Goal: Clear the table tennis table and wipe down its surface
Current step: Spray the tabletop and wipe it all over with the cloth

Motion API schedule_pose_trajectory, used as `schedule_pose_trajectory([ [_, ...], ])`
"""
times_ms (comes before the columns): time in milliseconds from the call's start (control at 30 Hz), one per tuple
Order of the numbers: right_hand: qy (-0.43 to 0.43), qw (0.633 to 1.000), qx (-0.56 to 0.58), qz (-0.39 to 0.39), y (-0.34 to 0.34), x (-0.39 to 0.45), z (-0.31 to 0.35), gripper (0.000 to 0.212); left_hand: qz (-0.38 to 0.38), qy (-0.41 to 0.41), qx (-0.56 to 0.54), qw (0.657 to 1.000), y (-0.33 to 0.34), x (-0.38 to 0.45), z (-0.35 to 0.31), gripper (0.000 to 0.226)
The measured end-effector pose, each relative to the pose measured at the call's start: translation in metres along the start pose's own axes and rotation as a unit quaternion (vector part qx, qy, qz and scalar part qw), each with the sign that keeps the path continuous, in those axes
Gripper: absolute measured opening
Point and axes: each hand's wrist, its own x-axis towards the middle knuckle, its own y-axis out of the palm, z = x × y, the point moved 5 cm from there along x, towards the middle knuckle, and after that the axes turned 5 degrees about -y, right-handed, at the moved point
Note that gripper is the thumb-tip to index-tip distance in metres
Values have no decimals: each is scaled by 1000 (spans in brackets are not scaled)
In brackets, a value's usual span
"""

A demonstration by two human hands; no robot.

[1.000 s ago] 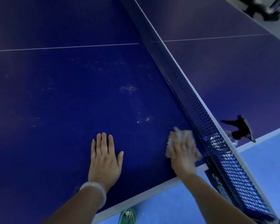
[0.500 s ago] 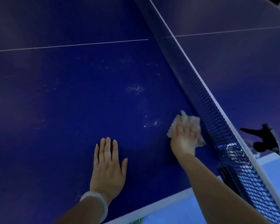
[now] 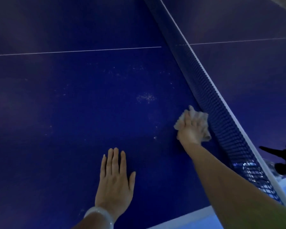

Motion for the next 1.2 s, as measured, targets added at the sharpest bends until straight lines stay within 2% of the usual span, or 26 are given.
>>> schedule_pose_trajectory([
  [67, -104, 994, -36, -13, 7, -4, 55, 96, 3, 1, 3, 1000, 1, 0, 0, 69],
  [133, -244, 970, -19, 15, 26, -28, 99, 81, 1, 0, 7, 1000, 1, 0, 1, 69],
  [200, -348, 936, -28, 51, 39, -50, 109, 64, -2, 0, 7, 1000, 1, 0, 0, 70],
  [233, -371, 926, -53, 51, 39, -50, 98, 64, -2, 0, 5, 1000, 1, 0, 0, 70],
  [300, -352, 926, -131, 28, 32, -38, 60, 79, -3, 1, -1, 1000, 2, -1, 1, 70],
  [367, -258, 957, -131, 6, 14, -23, 10, 95, -4, 2, -8, 1000, 2, -1, 1, 71],
  [400, -199, 976, -88, 3, 4, -19, -12, 94, -4, 1, -10, 1000, 1, -1, 1, 71],
  [467, -93, 996, 11, 9, -5, -13, -31, 72, -1, -1, -11, 1000, 1, -1, 1, 70],
  [500, -62, 998, 31, 10, -5, -9, -26, 64, 0, -1, -10, 1000, 1, -1, 0, 70],
  [533, -54, 998, 27, 9, -4, -4, -14, 66, 0, 0, -9, 1000, 1, -1, 0, 70],
  [567, -79, 997, 8, 17, 1, 0, 4, 77, -2, -1, -8, 1000, 0, -1, 0, 70],
  [633, -198, 978, -51, 48, 13, -5, 51, 105, -2, -3, -5, 1000, 0, 0, 0, 70],
  [667, -252, 963, -72, 64, 19, -13, 71, 108, -1, -4, -5, 1000, 0, 0, 0, 70],
  [700, -290, 951, -73, 77, 26, -26, 83, 102, 0, -5, -4, 1000, 0, 0, -1, 70],
  [800, -349, 933, -25, 78, 32, -68, 79, 63, 5, -7, -6, 1000, 0, -1, 0, 70],
  [867, -324, 945, -4, 53, 27, -83, 47, 61, 4, -6, -13, 1000, 0, -2, 1, 70],
  [967, -105, 994, 28, 2, 16, -96, -8, 60, 7, -5, -31, 999, 0, -2, 2, 70],
  [1000, -34, 999, 17, -11, 16, -104, -13, 59, 9, -5, -36, 999, 0, -2, 2, 70],
  [1033, -1, 1000, 13, -16, 18, -111, -7, 58, 11, -5, -41, 999, 0, -2, 2, 70],
  [1067, -11, 1000, 20, -15, 22, -116, 8, 58, 15, -4, -42, 999, -1, -3, 2, 70],
  [1200, -178, 983, 17, 27, 42, -130, 78, 60, 18, 17, -59, 998, -7, 0, 6, 71],
])
